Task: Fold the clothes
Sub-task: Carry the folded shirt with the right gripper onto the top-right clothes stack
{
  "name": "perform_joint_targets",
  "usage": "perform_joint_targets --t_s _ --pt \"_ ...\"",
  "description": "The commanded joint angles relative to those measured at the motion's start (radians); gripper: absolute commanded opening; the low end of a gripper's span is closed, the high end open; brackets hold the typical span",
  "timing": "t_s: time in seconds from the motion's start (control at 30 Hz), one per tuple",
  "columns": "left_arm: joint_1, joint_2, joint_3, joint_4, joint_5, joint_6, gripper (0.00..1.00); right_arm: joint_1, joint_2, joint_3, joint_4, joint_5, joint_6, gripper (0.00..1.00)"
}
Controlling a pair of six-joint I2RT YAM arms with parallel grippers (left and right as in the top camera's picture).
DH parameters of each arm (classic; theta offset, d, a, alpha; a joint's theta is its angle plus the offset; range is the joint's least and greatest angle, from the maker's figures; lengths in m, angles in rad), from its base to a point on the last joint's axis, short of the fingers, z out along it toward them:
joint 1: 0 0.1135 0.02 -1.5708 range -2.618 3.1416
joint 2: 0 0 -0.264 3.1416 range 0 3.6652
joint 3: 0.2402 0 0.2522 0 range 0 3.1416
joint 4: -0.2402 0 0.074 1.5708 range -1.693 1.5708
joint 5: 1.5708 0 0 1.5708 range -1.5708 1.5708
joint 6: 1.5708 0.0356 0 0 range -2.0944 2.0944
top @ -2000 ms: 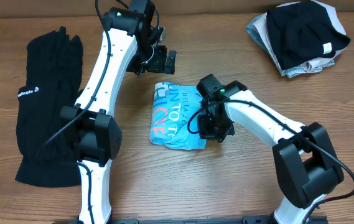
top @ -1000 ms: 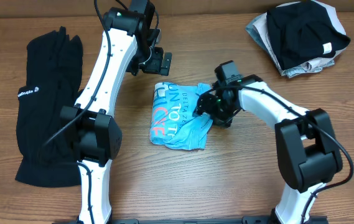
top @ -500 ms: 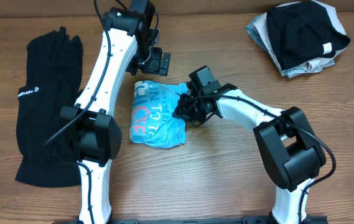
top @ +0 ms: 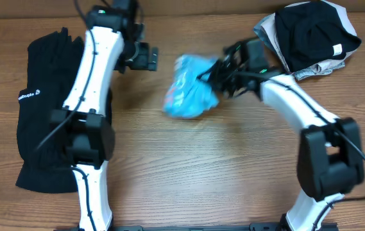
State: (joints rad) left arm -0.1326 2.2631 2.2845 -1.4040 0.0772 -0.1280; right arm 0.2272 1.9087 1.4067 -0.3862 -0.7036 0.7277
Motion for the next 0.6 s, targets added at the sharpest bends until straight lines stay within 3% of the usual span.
perform_joint_targets --t_s 0.0,0.3,0.57 --pt "0.054 0.005 0.023 0.003 -0.006 -0.019 1.00 -0.055 -0.065 0.114 0.010 -0.058 -0.018 0.04" --pt "0.104 0.005 0.023 0.014 -0.007 -0.019 1.00 -0.211 -0.065 0.393 0.022 0.101 0.011 0.04" --pt "0.105 0.005 0.023 0.025 -0.011 -0.018 1.00 -0.325 -0.056 0.426 0.161 0.266 0.115 0.04"
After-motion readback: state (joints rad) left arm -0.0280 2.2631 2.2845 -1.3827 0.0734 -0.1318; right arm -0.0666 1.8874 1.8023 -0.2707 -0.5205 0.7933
